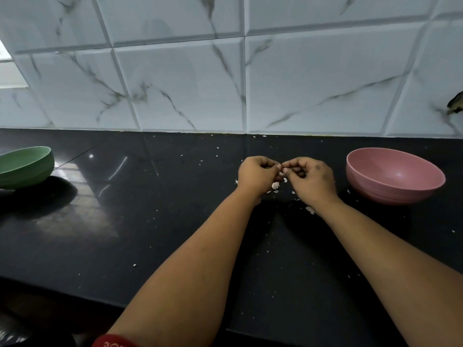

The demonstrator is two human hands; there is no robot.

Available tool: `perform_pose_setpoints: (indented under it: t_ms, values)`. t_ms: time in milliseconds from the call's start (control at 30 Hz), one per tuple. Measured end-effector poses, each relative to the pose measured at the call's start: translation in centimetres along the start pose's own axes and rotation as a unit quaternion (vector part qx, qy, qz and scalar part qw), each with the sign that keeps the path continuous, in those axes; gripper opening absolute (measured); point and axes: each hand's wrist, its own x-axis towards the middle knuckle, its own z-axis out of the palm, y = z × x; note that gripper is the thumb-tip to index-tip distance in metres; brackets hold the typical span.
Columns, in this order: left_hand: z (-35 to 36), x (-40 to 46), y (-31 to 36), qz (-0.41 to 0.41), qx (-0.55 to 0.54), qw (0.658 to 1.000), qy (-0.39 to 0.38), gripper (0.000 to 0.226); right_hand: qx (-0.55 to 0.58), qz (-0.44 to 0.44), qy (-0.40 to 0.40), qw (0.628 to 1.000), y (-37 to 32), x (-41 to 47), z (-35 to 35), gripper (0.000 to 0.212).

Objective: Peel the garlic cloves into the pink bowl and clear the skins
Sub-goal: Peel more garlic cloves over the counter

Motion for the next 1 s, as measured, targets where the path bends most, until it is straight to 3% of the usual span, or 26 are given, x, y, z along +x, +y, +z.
perform_pose_setpoints:
  t_ms: [200, 567, 667, 767, 1000]
  values:
    - [-0.09, 0.45, -0.13, -0.038, -0.058, 0.998, 0.006, 0.012, 0.012, 0.016, -0.005, 1.0, 0.17, 0.08, 0.14, 0.01]
    - [-0.24, 0.92, -0.44, -0.019, -0.028, 0.999, 0.036, 0.015, 0.034, -0.004, -0.049, 0.998, 0.1, -0.35, 0.12, 0.009]
    - [-0.09, 0.73, -0.43, -0.02, -0.051, 0.998, 0.015, 0.008, 0.022, -0.002, -0.012, 1.0, 0.29, -0.02, 0.18, 0.009]
    - [0.2, 0.48, -0.43, -0.008, -0.065, 0.997, -0.027, 0.022, 0.024, 0.008, 0.025, 0.999, 0.18, 0.22, 0.07, 0.007]
    - [-0.03, 0.43, -0.14, -0.016, -0.084, 0.995, -0.044, 0.002, 0.047, 0.001, 0.033, 0.998, 0.3, 0.32, 0.08, 0.007]
